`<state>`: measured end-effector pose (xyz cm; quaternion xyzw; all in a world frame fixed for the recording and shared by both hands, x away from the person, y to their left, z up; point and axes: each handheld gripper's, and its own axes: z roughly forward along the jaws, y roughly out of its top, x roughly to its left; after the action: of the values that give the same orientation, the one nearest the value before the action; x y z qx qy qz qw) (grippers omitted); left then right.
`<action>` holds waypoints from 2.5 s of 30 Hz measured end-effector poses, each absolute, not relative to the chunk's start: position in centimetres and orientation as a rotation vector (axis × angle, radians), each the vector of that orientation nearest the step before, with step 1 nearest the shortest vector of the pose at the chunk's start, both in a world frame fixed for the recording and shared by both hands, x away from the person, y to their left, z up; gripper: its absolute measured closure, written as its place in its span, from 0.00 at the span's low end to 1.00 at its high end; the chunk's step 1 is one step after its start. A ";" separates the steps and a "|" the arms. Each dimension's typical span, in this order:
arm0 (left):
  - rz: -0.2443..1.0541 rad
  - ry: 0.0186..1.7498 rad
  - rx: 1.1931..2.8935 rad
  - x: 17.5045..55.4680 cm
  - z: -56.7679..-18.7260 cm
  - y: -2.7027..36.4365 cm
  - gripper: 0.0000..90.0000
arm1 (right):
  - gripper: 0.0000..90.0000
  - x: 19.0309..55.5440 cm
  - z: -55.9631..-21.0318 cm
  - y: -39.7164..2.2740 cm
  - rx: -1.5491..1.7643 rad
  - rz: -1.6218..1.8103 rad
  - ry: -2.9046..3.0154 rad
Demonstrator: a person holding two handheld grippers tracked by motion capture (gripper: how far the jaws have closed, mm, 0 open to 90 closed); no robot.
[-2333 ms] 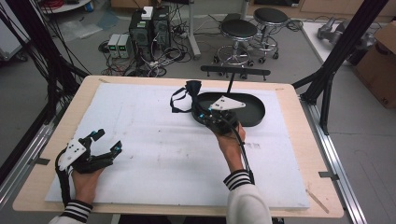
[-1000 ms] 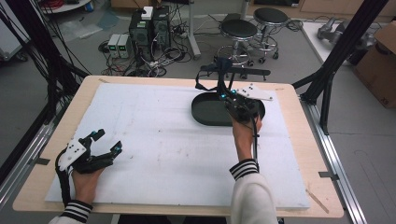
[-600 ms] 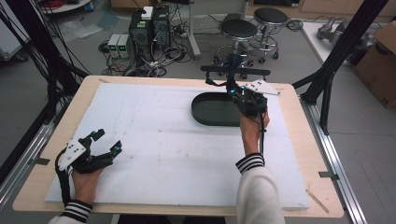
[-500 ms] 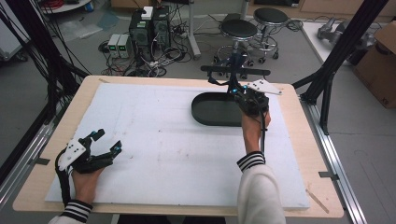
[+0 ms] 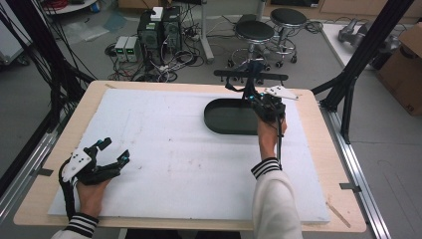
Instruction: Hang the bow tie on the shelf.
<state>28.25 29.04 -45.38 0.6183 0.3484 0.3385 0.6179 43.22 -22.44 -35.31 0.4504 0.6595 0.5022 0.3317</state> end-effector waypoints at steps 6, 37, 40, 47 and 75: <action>0.777 0.803 1.419 28.2 -45.4 29.0 0.20 | 0.90 43.9 -36.2 -22.9 1.220 1.282 1.747; 0.779 0.798 1.426 28.2 -45.4 29.0 0.20 | 0.81 44.6 -37.6 -22.0 1.257 1.174 1.889; 0.780 0.798 1.425 28.2 -45.4 29.0 0.20 | 0.77 44.5 -37.7 -22.0 1.255 1.178 1.898; 0.783 0.797 1.426 28.2 -45.4 29.0 0.20 | 0.64 43.8 -37.4 -22.1 1.242 1.175 1.904; 0.793 0.781 1.439 28.1 -45.4 28.8 0.18 | 0.18 31.1 -37.7 -28.5 0.928 1.477 1.810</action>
<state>28.12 28.83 -45.37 0.6244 0.3388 0.3439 0.6141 31.13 -28.50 -37.69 0.3513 0.6850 0.5587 0.3087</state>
